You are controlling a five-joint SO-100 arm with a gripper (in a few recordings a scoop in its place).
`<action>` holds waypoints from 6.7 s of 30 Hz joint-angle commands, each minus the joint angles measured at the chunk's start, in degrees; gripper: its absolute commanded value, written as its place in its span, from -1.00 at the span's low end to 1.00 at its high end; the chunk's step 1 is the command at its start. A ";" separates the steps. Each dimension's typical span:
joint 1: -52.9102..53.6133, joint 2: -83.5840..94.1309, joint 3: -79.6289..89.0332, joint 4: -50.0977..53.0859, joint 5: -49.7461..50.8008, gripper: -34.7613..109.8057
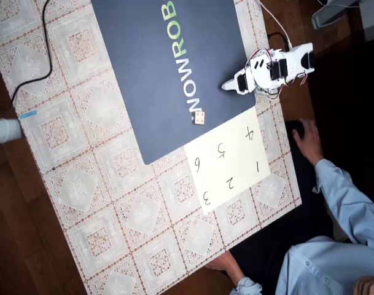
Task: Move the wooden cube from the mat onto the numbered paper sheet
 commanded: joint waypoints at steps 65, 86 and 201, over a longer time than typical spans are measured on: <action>0.70 0.44 -0.09 0.09 -0.70 -0.52; 0.70 0.44 -0.09 0.09 -0.62 -0.52; -13.18 -99.05 -62.40 -11.16 44.82 -0.42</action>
